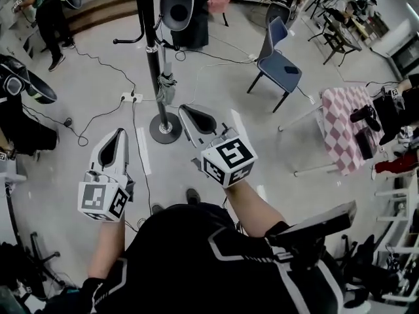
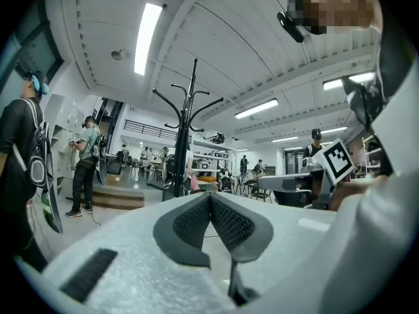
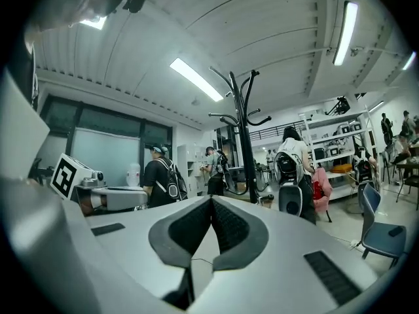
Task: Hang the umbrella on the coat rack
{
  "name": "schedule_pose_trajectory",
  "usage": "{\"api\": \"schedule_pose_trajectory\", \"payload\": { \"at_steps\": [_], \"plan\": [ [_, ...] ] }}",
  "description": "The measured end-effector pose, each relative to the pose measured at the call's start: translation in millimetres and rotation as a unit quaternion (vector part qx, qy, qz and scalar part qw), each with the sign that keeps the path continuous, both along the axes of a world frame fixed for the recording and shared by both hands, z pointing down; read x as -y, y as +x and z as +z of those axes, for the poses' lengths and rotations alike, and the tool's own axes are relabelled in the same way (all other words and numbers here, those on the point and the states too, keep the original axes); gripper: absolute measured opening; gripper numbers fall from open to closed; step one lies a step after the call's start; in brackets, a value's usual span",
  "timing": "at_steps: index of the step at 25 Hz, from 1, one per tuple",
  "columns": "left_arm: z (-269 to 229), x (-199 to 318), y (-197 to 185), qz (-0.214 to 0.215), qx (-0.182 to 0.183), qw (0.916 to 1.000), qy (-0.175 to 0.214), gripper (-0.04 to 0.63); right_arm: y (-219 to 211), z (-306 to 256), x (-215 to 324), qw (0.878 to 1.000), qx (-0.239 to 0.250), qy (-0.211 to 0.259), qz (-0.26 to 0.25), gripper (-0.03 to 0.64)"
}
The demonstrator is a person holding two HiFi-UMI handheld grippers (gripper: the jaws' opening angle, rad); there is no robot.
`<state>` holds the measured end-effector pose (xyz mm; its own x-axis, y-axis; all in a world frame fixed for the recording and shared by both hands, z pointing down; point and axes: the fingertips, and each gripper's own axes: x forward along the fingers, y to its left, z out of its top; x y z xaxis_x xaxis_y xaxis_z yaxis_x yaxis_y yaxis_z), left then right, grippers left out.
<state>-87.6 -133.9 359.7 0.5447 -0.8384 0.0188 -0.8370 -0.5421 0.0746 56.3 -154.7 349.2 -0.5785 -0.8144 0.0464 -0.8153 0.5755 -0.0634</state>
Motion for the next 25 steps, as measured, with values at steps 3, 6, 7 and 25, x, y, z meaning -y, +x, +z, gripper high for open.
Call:
{"api": "schedule_pose_trajectory", "payload": {
  "at_steps": [3,6,7,25],
  "plan": [
    [-3.3,-4.2,-6.2,0.003,-0.004,0.9999,0.01,0.011,-9.9,-4.6,-4.1,1.0,-0.005,0.003,0.001,0.008],
    [-4.2,-6.2,-8.9,0.007,-0.006,0.9999,0.01,0.011,-17.5,-8.7,-7.5,1.0,-0.007,0.008,0.003,0.008],
    [-5.0,-6.8,-10.4,0.009,-0.007,0.9999,0.01,0.011,-19.2,-9.6,-8.4,1.0,-0.007,0.01,0.006,0.008],
    [-14.7,-6.7,-22.3,0.02,-0.019,0.9994,0.019,0.011,-27.5,-13.0,-9.8,0.999,-0.012,0.012,0.03,0.006]
  ]
}}
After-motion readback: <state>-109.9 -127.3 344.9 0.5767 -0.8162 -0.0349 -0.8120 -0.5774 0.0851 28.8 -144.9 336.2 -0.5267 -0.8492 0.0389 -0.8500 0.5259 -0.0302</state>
